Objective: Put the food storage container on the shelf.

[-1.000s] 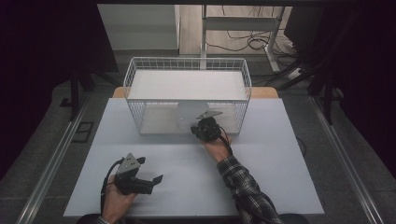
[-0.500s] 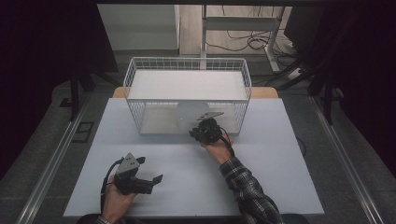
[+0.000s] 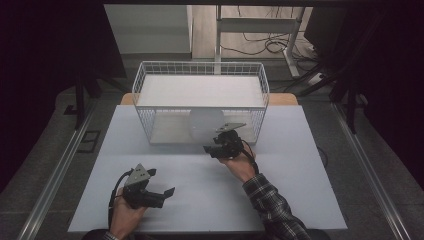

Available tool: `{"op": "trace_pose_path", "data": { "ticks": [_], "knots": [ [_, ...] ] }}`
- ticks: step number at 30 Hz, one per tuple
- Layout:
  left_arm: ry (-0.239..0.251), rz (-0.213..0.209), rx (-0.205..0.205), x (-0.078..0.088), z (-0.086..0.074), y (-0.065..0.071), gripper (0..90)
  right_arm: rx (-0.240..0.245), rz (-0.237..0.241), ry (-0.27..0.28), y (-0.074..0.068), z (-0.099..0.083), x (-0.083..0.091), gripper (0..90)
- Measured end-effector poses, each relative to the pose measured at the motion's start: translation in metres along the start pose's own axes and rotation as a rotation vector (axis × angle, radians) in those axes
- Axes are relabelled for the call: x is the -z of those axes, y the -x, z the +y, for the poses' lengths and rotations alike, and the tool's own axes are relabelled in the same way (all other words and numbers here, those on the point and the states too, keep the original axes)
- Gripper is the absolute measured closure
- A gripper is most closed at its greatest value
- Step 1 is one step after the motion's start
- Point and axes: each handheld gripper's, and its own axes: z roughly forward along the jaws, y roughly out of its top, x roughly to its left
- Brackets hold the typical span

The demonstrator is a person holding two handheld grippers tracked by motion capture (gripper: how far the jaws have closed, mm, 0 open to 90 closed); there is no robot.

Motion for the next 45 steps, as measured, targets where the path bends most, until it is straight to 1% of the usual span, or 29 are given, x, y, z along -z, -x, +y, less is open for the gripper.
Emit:
{"op": "trace_pose_path", "data": {
  "ticks": [1, 2, 4, 6, 7, 8, 12, 14, 15, 18, 20, 23, 28, 33, 39, 45],
  "knots": [
    [-0.001, 0.0, 0.002, 0.0, 0.0, 0.0, 2.5, -0.001, 0.002, 0.002, -0.001, 0.0, 0.002, 39.4],
    [-0.003, 0.0, 0.003, 0.0, 0.0, 0.0, 2.5, 0.013, 0.003, 0.007, -0.001, -0.001, 0.005, 35.4],
    [-0.007, 0.002, 0.003, -0.001, 0.0, 0.0, 2.5, 0.018, 0.001, 0.011, -0.003, -0.002, 0.008, 30.3],
    [-0.01, 0.002, 0.003, -0.001, 0.0, 0.0, 2.5, 0.023, 0.0, 0.011, -0.003, -0.002, 0.009, 28.7],
    [-0.014, -0.002, 0.003, -0.001, 0.0, 0.0, 2.3, 0.026, 0.008, 0.011, -0.004, -0.003, 0.011, 25.2],
    [-0.014, -0.002, 0.003, -0.001, 0.0, 0.0, 2.0, 0.026, 0.008, 0.011, -0.004, -0.003, 0.011, 25.2],
    [-0.025, -0.004, -0.001, -0.002, 0.001, 0.001, 1.8, 0.033, 0.023, 0.015, -0.006, -0.005, 0.016, 18.0],
    [-0.025, -0.005, -0.001, -0.002, 0.001, 0.001, 1.8, 0.037, 0.022, 0.016, -0.007, -0.006, 0.018, 16.4],
    [-0.028, -0.004, 0.001, -0.002, 0.0, 0.001, 1.8, 0.039, 0.029, 0.014, -0.008, -0.006, 0.02, 13.4],
    [-0.027, -0.006, 0.004, -0.001, 0.001, 0.001, 1.8, 0.048, 0.03, 0.012, -0.009, -0.01, 0.024, 9.7],
    [-0.029, -0.006, 0.004, -0.002, 0.0, 0.001, 1.8, 0.051, 0.031, 0.01, -0.009, -0.011, 0.025, 8.8],
    [-0.031, -0.006, 0.004, -0.002, 0.0, 0.001, 1.7, 0.059, 0.016, 0.0, -0.009, -0.016, 0.029, 6.8],
    [-0.034, -0.004, 0.004, -0.002, 0.0, 0.001, 1.5, 0.048, 0.015, 0.008, -0.009, -0.022, 0.037, 5.0],
    [-0.034, -0.004, 0.004, -0.002, 0.0, 0.001, 1.5, 0.055, 0.009, 0.011, -0.01, -0.028, 0.043, 3.9],
    [-0.032, -0.004, 0.007, -0.002, 0.0, 0.001, 1.5, 0.053, 0.011, 0.015, -0.012, -0.034, 0.05, 2.9],
    [-0.036, -0.007, 0.006, -0.002, 0.0, 0.001, 1.5, 0.055, 0.007, 0.02, -0.012, -0.042, 0.061, 2.2]
  ]
}}
